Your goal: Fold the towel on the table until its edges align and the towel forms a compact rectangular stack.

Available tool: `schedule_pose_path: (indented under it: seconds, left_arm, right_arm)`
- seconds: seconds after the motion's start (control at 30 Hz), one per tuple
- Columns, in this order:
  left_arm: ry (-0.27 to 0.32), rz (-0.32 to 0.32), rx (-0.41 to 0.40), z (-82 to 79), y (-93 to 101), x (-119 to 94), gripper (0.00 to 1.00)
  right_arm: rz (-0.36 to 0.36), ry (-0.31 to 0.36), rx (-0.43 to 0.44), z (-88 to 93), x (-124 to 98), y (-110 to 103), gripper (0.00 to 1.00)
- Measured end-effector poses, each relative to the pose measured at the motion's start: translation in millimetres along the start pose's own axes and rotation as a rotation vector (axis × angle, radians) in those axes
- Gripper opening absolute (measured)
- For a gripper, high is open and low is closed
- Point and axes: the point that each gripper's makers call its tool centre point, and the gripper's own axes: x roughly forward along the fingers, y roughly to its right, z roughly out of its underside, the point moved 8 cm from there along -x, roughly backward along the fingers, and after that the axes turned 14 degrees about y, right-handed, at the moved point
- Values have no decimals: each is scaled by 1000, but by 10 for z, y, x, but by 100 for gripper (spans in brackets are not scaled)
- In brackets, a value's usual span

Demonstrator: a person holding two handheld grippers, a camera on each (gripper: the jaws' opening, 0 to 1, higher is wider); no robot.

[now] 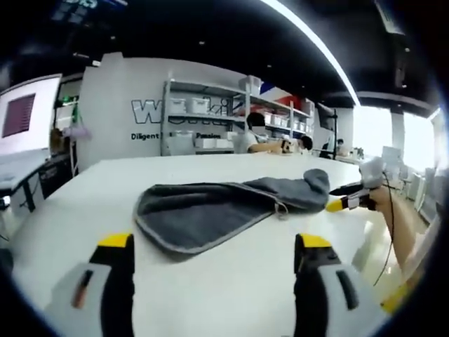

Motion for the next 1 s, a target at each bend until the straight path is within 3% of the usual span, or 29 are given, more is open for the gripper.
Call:
schedule_pose_path:
  seconds: [0.13,0.2,0.33,0.43,0.73,0.8,1.0]
  left_arm:
    - [2,3,-3,-3,2,-1,99]
    - [2,2,-4,-2,-2,-7,99]
    - [5,-4,-9,-3,-23,-27,99]
    - [8,-9,-9,-9,-45,-47,99]
    - [19,-18,-12,-16,-105,-79,99]
    - [20,-18,-14,-11,-112,-82,99]
    - [26,-20,-20,-4,-143,-87,99]
  right_arm:
    - [6,12,-14,-40,51,6,53]
    - [-16,42,18,-86,97,-5,43]
    - [-33,75,4,-166,160,-4,20]
    - [-45,100,1,-286,181,10,10]
    - [1,191,-129,-1009,331,257,6]
    - [6,197,-173,-1224,425,330,6]
    - [22,181,-262,-1619,715,459,5]
